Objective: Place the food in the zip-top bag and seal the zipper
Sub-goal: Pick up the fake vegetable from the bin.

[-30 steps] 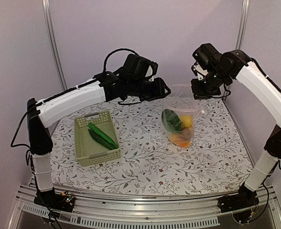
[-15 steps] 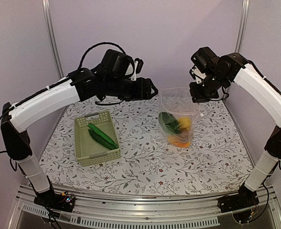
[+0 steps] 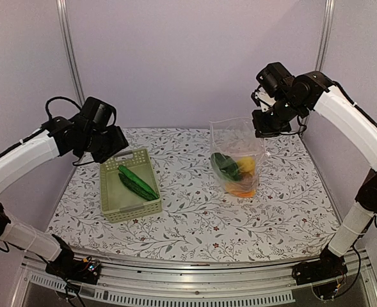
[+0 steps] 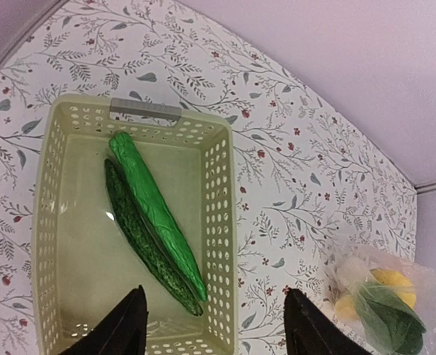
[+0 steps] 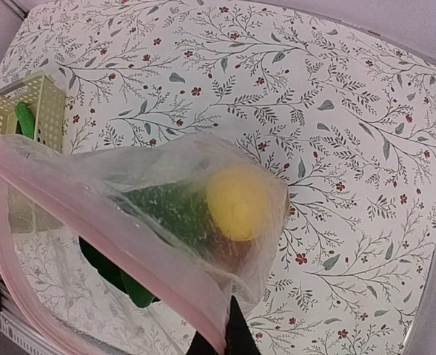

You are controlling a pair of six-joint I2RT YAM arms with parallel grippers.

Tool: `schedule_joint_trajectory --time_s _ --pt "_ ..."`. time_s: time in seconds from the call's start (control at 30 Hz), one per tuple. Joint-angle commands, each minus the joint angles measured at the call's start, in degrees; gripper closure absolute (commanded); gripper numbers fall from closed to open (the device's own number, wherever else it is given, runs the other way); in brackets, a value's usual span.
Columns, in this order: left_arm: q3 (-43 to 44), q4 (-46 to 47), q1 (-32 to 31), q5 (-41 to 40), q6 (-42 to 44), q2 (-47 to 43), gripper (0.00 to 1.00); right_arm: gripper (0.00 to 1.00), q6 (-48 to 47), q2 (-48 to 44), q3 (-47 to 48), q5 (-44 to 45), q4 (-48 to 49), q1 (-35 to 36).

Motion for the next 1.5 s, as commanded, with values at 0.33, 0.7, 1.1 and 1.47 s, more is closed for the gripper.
schedule_joint_trajectory --time_s 0.33,0.7,1.1,1.47 --pt "-0.9 9.2 12.6 4.7 -3.2 17.8 0.42 1.00 -1.0 -2.4 -1.1 -2.5 1.1 0.2" --pt "4.6 10.3 17.1 6.5 -1.8 31.4 0.51 1.00 -1.0 -3.1 -2.1 -2.9 1.7 0.2" --pt "9.1 11.2 19.0 7.6 -0.7 40.8 0.55 1.00 -0.9 -3.0 -2.9 -3.4 2.2 0.2" --pt "9.5 11.7 18.8 8.2 0.3 42.1 0.75 1.00 -1.1 -2.3 -2.2 -4.2 1.6 0.1"
